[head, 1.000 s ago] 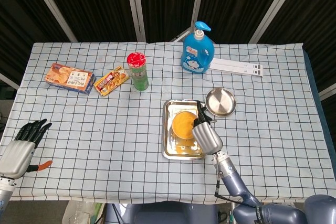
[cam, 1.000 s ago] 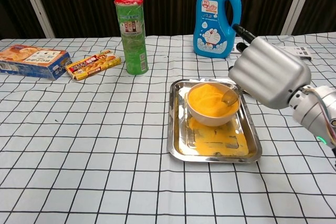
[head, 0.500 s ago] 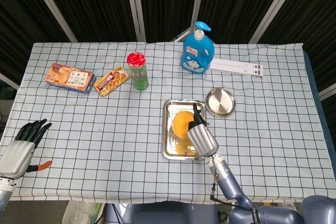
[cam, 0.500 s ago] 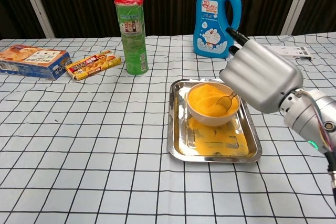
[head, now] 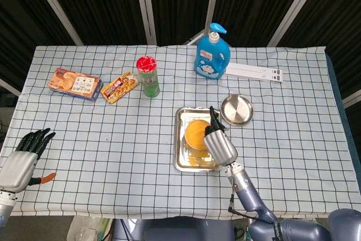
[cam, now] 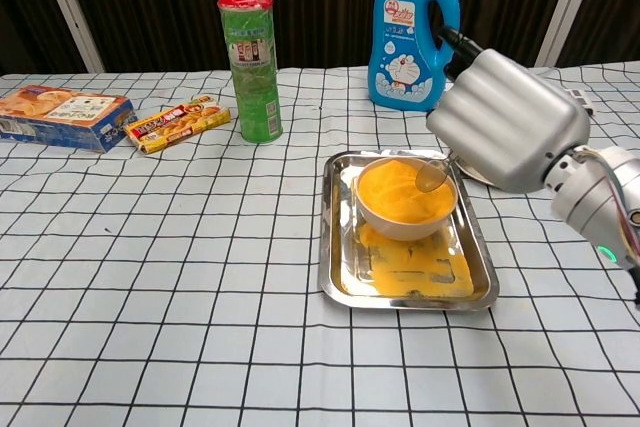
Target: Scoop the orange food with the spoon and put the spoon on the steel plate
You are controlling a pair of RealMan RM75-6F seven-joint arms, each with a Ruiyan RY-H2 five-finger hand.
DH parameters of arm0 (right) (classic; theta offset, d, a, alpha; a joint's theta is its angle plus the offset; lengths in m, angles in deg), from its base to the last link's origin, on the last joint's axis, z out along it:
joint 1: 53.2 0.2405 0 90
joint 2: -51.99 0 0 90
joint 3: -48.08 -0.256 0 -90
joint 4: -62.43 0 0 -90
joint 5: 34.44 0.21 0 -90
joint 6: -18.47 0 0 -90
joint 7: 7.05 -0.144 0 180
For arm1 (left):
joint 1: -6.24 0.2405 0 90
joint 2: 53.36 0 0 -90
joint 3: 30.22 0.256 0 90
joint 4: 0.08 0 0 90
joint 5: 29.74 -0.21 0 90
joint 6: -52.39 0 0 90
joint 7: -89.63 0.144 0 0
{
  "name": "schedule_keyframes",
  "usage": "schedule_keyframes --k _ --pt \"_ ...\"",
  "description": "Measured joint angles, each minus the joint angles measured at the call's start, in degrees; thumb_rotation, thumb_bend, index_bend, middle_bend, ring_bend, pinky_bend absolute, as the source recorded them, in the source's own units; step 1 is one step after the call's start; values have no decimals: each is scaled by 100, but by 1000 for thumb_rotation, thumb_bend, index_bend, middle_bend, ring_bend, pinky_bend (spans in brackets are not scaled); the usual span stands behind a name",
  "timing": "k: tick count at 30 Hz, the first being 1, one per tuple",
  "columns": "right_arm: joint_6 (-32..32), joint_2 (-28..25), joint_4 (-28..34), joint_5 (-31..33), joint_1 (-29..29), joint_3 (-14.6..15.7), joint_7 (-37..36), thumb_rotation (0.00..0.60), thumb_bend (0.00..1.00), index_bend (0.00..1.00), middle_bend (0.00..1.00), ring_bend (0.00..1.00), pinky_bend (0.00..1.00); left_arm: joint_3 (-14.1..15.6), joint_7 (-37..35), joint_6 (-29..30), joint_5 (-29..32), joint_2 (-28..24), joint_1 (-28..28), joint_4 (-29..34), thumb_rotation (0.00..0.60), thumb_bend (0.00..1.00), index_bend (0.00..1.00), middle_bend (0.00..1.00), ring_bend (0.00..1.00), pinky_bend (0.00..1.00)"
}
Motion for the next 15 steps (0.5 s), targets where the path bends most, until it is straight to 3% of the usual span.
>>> schedule_keyframes --k 15 --pt "-74 174 -431 7 -40 172 -35 600 688 655 574 289 0 5 -21 -8 -11 -6 -5 0 600 0 0 0 0 0"
